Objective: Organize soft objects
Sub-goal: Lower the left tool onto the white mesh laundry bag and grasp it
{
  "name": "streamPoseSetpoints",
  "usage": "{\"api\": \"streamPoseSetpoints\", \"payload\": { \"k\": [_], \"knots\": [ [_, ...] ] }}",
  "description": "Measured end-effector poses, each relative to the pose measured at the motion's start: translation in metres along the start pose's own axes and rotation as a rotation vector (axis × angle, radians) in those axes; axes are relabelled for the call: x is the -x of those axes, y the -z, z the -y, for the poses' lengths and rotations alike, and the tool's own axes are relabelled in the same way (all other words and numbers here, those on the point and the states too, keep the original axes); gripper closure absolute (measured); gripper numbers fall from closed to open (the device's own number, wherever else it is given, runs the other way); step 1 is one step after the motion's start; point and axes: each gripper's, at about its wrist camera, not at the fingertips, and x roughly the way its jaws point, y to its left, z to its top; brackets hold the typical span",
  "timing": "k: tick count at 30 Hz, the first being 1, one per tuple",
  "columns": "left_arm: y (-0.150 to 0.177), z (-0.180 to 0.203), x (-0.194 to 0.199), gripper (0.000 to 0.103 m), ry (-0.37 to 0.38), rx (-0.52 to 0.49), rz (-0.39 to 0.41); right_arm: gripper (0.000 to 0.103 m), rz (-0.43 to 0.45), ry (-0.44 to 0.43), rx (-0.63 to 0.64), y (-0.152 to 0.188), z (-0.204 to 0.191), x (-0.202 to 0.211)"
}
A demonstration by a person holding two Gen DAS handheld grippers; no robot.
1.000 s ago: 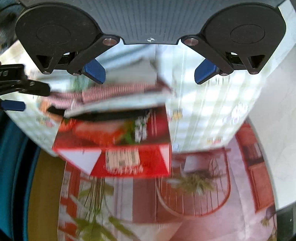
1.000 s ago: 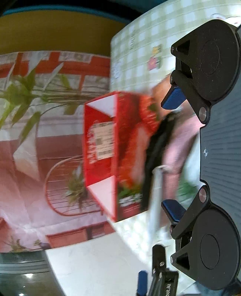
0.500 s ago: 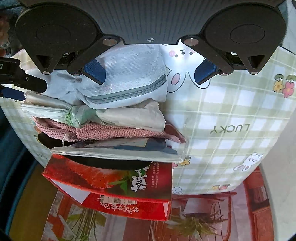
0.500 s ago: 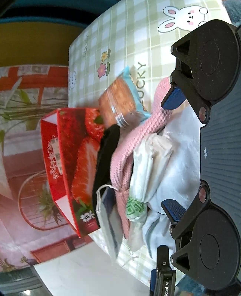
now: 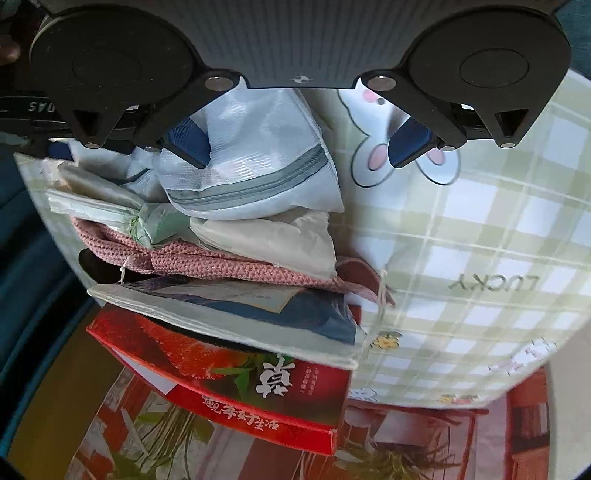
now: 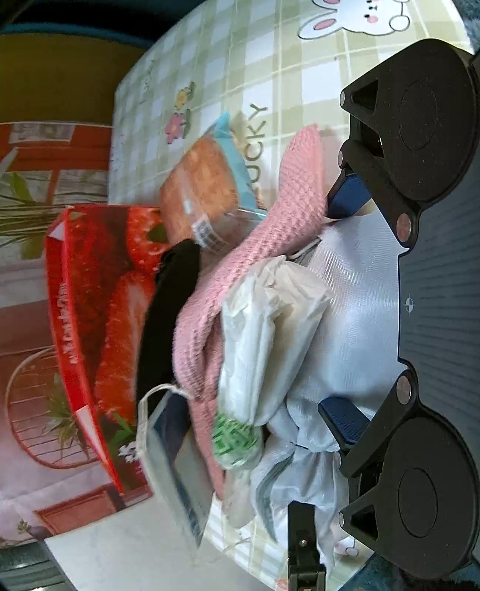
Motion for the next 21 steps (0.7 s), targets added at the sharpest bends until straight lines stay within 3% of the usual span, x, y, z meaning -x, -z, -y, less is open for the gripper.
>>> {"api": "streamPoseSetpoints", "payload": {
  "k": [4,11,21],
  "knots": [
    [0.004,-0.009,-0.006,0.000,0.053,0.048,0.006,0.000,0.002,-0.010,-0.024,0.001,0.004,-0.004],
    [0.006,-0.003,-0.007,0.000,0.050,0.019,0.022,0.000,0.033,0.030,0.021,0.005,-0.006,-0.007],
    [0.004,-0.008,-0.009,0.000,0.052,-0.004,0.027,0.000,0.065,0.023,0.006,0.009,-0.003,-0.006]
  ]
}}
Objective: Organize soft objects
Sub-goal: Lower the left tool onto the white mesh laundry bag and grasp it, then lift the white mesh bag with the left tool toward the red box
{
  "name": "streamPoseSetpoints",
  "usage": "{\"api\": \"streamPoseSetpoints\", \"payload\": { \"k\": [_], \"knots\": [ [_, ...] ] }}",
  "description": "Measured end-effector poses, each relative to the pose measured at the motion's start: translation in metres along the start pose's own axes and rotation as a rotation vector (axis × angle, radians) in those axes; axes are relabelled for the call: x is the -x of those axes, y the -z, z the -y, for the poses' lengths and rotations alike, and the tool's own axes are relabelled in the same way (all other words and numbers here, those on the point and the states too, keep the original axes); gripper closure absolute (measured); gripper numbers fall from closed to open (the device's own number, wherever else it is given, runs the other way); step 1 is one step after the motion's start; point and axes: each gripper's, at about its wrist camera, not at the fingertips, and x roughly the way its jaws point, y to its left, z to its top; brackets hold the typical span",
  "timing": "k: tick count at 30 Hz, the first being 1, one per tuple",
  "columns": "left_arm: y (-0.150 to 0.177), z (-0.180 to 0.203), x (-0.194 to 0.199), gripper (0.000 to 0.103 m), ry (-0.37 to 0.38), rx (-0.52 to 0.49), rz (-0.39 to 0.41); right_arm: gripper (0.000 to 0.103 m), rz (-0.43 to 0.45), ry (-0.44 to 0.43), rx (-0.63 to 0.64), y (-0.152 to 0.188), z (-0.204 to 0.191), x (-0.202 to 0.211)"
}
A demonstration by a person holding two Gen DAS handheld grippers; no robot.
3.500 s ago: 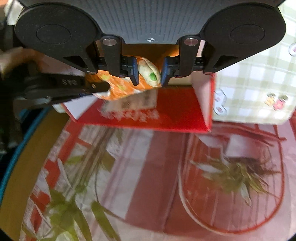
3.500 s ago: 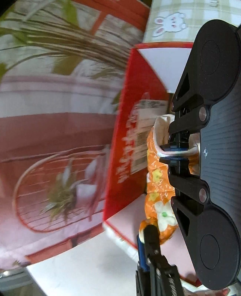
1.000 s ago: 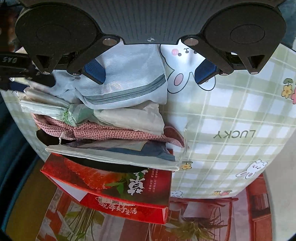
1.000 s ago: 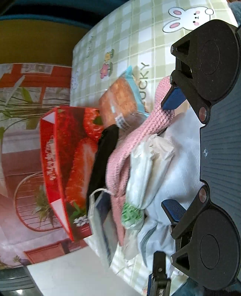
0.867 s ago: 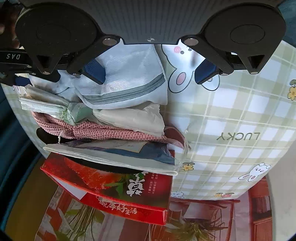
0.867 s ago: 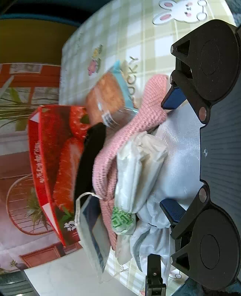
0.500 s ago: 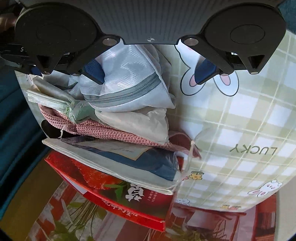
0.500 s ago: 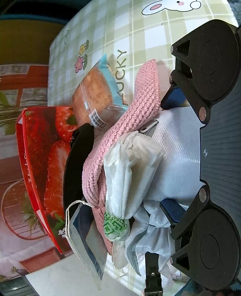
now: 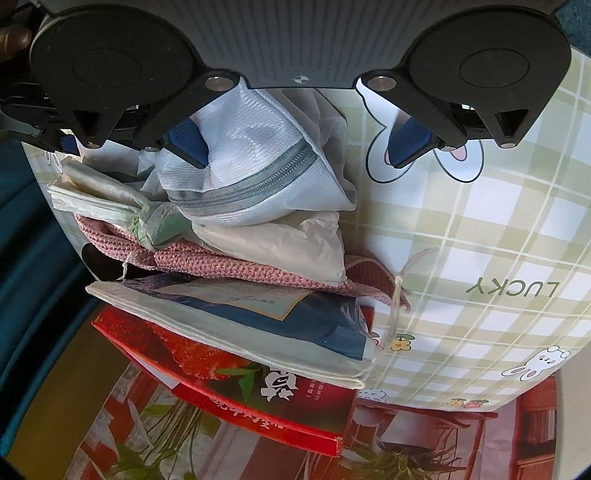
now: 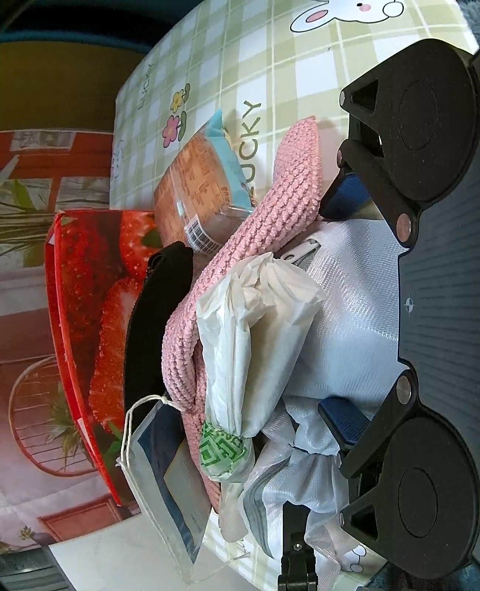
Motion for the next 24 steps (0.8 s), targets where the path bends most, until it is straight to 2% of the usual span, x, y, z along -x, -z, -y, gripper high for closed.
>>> {"api": "streamPoseSetpoints", "payload": {
  "k": [7,11,13,14,15,17,18,20,24],
  "knots": [
    [-0.001,-0.001,0.001,0.000,0.016,-0.009,-0.009,0.000,-0.029,0.002,-0.027,-0.002,0.002,0.006],
    [-0.001,0.000,0.005,0.000,0.027,-0.019,-0.023,0.002,-0.024,-0.016,0.011,-0.003,-0.005,0.011],
    [-0.001,0.006,0.011,0.000,0.017,-0.059,-0.018,0.009,-0.021,-0.032,0.033,-0.004,-0.010,0.014],
    [0.000,0.010,0.014,0.003,0.023,-0.080,-0.018,0.017,-0.020,-0.039,0.042,-0.004,-0.012,0.015],
    [0.000,0.013,0.016,0.011,0.039,-0.100,-0.020,0.026,-0.017,-0.049,0.048,-0.005,-0.013,0.018],
    [0.002,0.020,0.018,0.022,0.079,-0.144,-0.032,0.031,-0.011,-0.062,0.052,-0.007,-0.015,0.022],
    [0.003,0.024,0.018,0.023,0.088,-0.166,-0.039,0.034,-0.011,-0.067,0.051,-0.008,-0.015,0.023],
    [0.004,0.026,0.016,0.025,0.084,-0.188,-0.046,0.039,-0.020,-0.084,0.046,-0.008,-0.015,0.024],
    [0.005,0.020,0.012,0.027,0.110,-0.138,-0.060,0.041,-0.021,-0.102,0.051,-0.007,-0.015,0.024]
  ]
}}
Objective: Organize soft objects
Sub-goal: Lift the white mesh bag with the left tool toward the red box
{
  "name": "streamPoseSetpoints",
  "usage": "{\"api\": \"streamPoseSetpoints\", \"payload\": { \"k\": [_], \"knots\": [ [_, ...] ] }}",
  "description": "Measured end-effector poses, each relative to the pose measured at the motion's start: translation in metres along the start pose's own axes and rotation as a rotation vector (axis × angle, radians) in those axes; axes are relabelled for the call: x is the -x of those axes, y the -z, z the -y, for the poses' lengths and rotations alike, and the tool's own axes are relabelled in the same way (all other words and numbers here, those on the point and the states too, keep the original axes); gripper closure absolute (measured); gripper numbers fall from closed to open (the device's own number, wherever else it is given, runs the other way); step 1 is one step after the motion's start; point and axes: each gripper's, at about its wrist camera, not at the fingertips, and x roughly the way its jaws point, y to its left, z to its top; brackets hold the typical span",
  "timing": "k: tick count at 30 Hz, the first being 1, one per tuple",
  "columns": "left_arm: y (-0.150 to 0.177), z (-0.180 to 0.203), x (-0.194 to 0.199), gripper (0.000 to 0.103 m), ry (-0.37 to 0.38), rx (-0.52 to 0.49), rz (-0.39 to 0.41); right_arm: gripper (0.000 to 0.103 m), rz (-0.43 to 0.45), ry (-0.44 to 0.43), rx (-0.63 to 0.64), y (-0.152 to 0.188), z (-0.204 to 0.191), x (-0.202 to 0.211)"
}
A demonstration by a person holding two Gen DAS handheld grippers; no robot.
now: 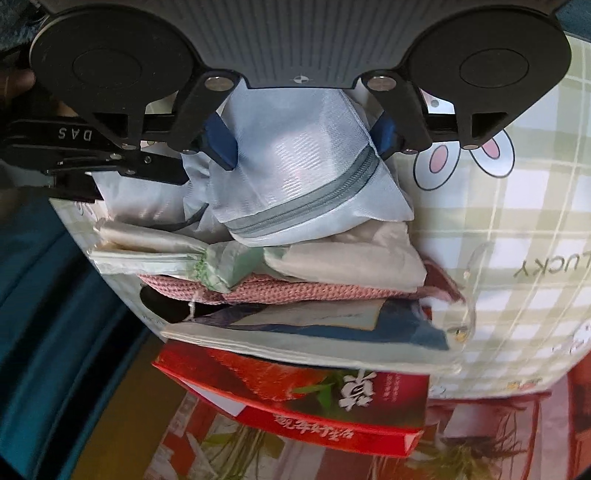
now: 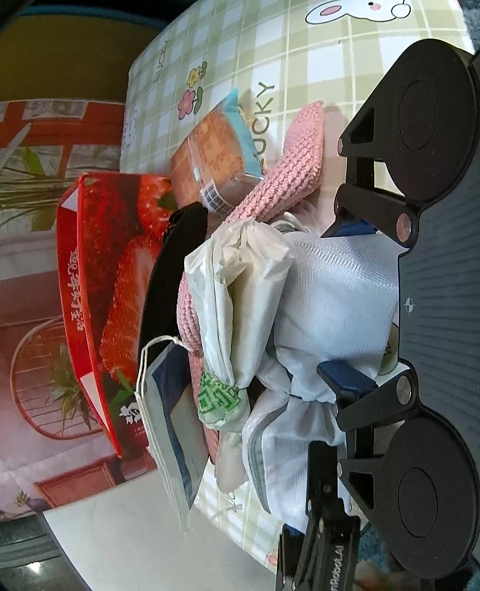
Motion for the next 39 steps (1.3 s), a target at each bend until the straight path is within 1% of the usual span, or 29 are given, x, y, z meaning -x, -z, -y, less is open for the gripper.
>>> {"api": "streamPoseSetpoints", "payload": {
  "k": [1,4,7,8,9,10,11,12,15,19,22,26,28,34,39],
  "knots": [
    [0.001,-0.003,-0.002,0.027,0.009,0.015,-0.003,0.041,-0.002,-0.002,-0.001,0.000,0.000,-0.001],
    [0.004,-0.009,-0.002,0.027,0.014,0.034,-0.001,0.035,-0.005,-0.011,-0.038,0.000,0.009,-0.007],
    [0.003,-0.005,0.001,0.035,0.005,0.011,0.018,0.035,-0.006,-0.031,-0.105,0.000,0.021,-0.010],
    [0.003,-0.004,0.003,0.041,0.005,0.005,0.024,0.035,-0.001,-0.032,-0.110,0.000,0.022,-0.010],
    [0.002,-0.003,0.004,0.052,0.008,0.001,0.028,0.041,0.001,-0.036,-0.110,0.000,0.022,-0.010],
    [0.001,0.000,0.007,0.054,0.007,-0.004,0.038,0.050,0.002,-0.045,-0.108,0.000,0.020,-0.009],
    [0.000,0.003,0.010,0.060,0.003,-0.017,0.051,0.065,0.004,-0.048,-0.099,0.000,0.018,-0.007],
    [-0.001,0.007,0.015,0.062,-0.004,-0.033,0.065,0.073,0.011,-0.054,-0.069,-0.002,0.013,-0.003],
    [-0.004,0.012,0.030,0.062,-0.021,-0.059,0.103,0.078,0.042,-0.078,0.009,-0.007,-0.002,0.009],
    [-0.007,0.014,0.050,0.062,-0.011,-0.048,0.141,0.078,0.091,-0.091,0.031,-0.012,-0.008,0.024],
    [-0.010,0.025,0.068,0.062,-0.020,-0.078,0.209,0.078,0.141,-0.087,0.058,-0.015,-0.013,0.039],
    [-0.012,0.042,0.095,0.062,-0.023,-0.130,0.308,0.078,0.231,-0.071,0.114,-0.020,-0.022,0.064],
    [-0.017,0.048,0.105,0.062,-0.019,-0.145,0.337,0.078,0.274,-0.064,0.131,-0.025,-0.025,0.077],
    [-0.044,0.057,0.131,0.059,-0.004,-0.137,0.426,0.078,0.375,-0.055,0.180,-0.056,-0.037,0.110],
    [-0.066,0.063,0.137,0.058,-0.001,-0.147,0.454,0.077,0.420,-0.059,0.197,-0.084,-0.038,0.121]
  ]
}}
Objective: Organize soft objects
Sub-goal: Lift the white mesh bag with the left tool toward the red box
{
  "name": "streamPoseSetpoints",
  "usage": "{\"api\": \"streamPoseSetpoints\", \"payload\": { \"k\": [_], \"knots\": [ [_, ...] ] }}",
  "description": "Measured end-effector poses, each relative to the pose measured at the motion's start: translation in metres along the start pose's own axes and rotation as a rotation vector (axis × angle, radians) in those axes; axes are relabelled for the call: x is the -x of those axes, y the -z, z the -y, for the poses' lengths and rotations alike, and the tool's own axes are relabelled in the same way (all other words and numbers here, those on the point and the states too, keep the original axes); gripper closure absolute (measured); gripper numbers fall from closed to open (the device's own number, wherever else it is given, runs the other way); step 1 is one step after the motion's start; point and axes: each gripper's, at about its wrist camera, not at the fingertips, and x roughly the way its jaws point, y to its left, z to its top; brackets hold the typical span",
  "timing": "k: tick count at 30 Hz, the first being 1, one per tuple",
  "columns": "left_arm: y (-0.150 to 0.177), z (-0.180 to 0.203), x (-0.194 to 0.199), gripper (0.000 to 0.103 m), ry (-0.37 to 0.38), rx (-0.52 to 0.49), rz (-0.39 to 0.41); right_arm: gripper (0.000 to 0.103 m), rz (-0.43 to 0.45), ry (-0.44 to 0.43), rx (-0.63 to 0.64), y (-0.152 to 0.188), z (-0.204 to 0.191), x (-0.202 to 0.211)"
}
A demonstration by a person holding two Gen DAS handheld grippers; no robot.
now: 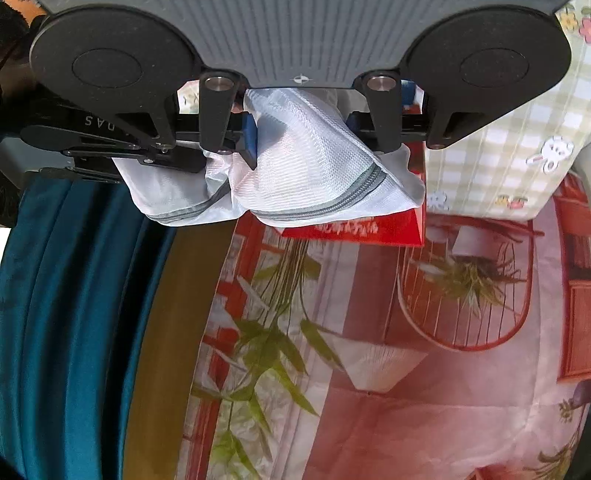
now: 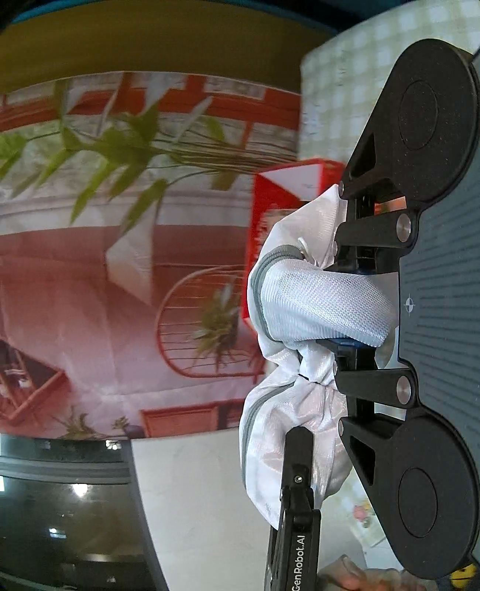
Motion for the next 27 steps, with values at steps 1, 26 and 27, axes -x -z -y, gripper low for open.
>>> {"api": "streamPoseSetpoints", "payload": {
  "k": [1,26,27],
  "knots": [
    [-0.002,-0.001,-0.002,0.058,0.000,-0.003,0.002,0.077,0.005,-0.002,-0.002,-0.004,0.002,-0.002],
    [-0.043,-0.039,-0.082,0.054,-0.005,0.019,-0.037,0.077,-0.042,-0.058,-0.014,-0.038,0.048,-0.089],
    [-0.050,-0.040,-0.089,0.054,-0.006,0.005,-0.030,0.077,-0.033,-0.055,0.001,-0.045,0.052,-0.095]
  ]
}}
